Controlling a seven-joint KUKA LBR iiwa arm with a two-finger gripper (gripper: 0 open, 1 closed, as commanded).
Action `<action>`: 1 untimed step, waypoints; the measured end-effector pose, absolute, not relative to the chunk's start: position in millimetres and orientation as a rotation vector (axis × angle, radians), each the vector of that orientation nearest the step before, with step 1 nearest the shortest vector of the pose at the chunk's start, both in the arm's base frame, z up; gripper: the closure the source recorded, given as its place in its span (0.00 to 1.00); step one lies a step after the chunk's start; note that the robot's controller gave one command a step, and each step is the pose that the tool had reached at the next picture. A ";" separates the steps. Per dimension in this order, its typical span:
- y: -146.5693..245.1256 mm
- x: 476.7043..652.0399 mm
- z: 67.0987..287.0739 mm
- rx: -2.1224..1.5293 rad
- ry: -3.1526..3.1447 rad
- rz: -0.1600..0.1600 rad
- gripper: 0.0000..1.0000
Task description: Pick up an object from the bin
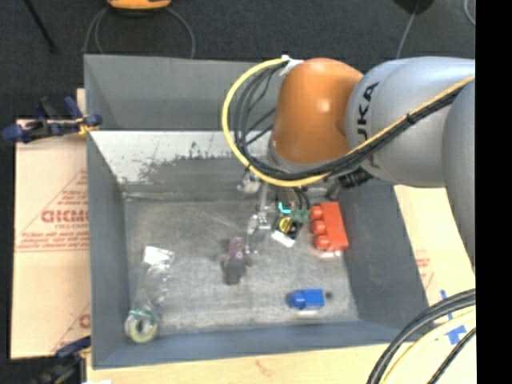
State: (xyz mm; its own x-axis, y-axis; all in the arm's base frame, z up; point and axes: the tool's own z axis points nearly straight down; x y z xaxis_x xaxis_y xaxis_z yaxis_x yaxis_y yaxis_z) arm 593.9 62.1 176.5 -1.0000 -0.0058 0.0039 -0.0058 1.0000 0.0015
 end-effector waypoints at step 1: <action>60.7 557.0 74.3 0.685 -3.078 0.003 0.00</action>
Offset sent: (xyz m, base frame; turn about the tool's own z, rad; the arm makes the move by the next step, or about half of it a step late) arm -0.0409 -0.0009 -0.1065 -0.4340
